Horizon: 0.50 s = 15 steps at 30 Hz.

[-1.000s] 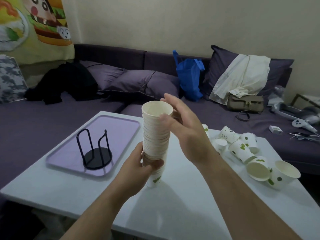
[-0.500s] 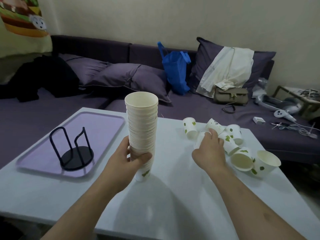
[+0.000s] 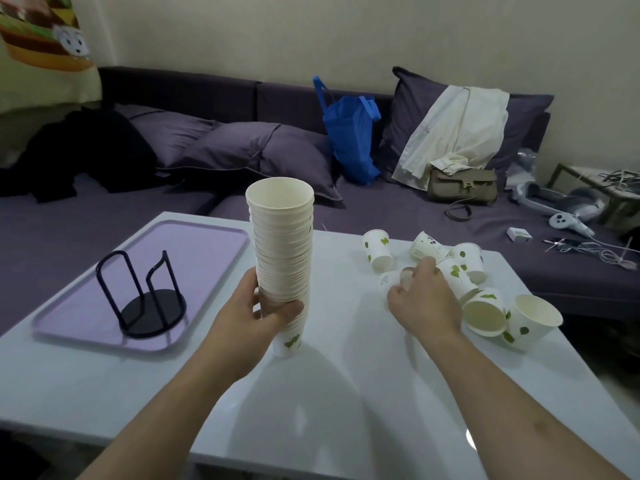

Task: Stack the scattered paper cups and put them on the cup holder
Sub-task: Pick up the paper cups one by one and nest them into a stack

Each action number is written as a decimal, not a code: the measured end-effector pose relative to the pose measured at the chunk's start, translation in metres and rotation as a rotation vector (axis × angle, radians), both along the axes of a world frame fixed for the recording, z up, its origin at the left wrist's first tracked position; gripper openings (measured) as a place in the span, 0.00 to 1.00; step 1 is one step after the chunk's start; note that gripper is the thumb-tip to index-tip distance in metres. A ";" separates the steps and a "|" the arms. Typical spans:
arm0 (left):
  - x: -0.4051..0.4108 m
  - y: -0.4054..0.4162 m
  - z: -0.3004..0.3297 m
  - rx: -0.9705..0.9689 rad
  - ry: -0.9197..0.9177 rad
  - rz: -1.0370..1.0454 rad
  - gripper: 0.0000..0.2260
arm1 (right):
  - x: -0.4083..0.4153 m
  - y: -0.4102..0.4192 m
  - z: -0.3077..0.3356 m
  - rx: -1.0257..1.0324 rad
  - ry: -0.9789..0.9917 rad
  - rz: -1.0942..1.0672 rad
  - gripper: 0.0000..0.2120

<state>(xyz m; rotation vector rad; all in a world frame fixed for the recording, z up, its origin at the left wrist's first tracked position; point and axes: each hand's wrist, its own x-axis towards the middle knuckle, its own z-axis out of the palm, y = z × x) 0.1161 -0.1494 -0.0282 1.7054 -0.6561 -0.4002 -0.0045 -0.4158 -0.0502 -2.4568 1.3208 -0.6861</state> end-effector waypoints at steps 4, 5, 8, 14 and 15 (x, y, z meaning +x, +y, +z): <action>0.001 0.001 0.000 -0.002 0.005 0.003 0.25 | -0.001 0.012 0.024 0.240 -0.275 0.122 0.29; 0.001 0.002 0.000 -0.003 0.006 0.005 0.25 | 0.000 0.016 0.030 0.366 -0.380 0.167 0.32; 0.001 0.003 -0.001 0.001 0.014 0.008 0.24 | 0.007 0.024 0.048 0.736 -0.668 0.307 0.25; 0.002 0.008 0.000 0.008 0.008 0.002 0.24 | 0.011 0.058 0.109 0.865 -0.866 0.619 0.19; 0.002 0.009 0.000 0.011 0.007 -0.003 0.24 | 0.012 0.066 0.119 0.878 -0.913 0.680 0.21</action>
